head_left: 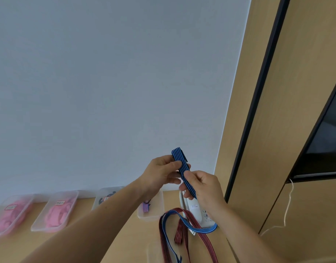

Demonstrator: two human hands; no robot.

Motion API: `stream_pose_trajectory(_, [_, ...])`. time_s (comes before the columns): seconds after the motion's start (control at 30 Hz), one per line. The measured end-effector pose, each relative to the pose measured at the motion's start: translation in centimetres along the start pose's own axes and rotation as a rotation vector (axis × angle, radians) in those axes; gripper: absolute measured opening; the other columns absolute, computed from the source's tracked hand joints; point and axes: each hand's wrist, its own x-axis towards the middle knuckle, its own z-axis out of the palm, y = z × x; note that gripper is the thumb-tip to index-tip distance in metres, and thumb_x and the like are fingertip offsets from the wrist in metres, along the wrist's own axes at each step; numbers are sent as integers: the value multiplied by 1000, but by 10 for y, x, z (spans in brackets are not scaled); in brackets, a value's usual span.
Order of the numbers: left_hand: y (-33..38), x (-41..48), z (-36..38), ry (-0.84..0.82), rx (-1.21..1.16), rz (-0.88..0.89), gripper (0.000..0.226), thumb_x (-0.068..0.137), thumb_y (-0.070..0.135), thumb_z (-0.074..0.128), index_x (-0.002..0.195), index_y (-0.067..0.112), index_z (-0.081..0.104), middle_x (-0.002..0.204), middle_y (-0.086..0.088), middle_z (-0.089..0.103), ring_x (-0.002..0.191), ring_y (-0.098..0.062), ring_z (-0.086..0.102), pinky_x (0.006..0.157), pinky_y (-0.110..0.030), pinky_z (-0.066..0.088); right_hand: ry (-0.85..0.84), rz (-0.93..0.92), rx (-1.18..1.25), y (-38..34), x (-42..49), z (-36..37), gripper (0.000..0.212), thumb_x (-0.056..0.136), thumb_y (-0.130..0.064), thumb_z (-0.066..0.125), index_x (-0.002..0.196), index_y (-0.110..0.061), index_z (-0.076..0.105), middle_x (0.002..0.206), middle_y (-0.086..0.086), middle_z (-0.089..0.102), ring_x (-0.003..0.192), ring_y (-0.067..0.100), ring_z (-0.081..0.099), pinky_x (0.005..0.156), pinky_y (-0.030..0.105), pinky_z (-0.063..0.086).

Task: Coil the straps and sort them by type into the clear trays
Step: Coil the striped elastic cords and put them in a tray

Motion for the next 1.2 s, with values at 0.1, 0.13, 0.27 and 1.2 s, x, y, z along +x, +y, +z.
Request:
stream_pose_trajectory(0.1, [-3, 0, -1, 48, 90, 39, 19, 102, 17, 52, 115, 10, 65, 108, -2, 75, 93, -19, 73, 74, -26, 54, 37, 54, -44, 1, 1, 1, 31, 97, -33, 59, 81, -8, 68, 64, 8, 72, 48, 16, 62, 47, 25, 49])
stream_pose_trajectory(0.13, [-3, 0, -1, 59, 131, 58, 19, 102, 17, 52, 115, 11, 64, 107, -1, 76, 93, -19, 73, 74, -26, 54, 49, 74, -47, 2, 1, 2, 35, 96, -36, 59, 80, -6, 67, 62, 9, 71, 46, 16, 60, 46, 25, 48])
stream_pose_trajectory(0.27, [-6, -1, -1, 116, 385, 167, 18, 101, 15, 53, 115, 12, 63, 99, -1, 75, 87, -19, 71, 72, -31, 56, 35, 157, 30, -1, 2, 6, 42, 97, -39, 56, 85, 0, 66, 60, 11, 69, 45, 17, 58, 44, 27, 46])
stream_pose_trajectory(1.2, [1, -6, -4, 65, -47, -136, 39, 100, 39, 46, 112, 8, 67, 102, -6, 75, 91, -18, 71, 87, -38, 55, 101, -8, 99, -17, 2, 16, 34, 99, -34, 52, 88, -5, 67, 68, 8, 73, 54, 16, 67, 52, 26, 54])
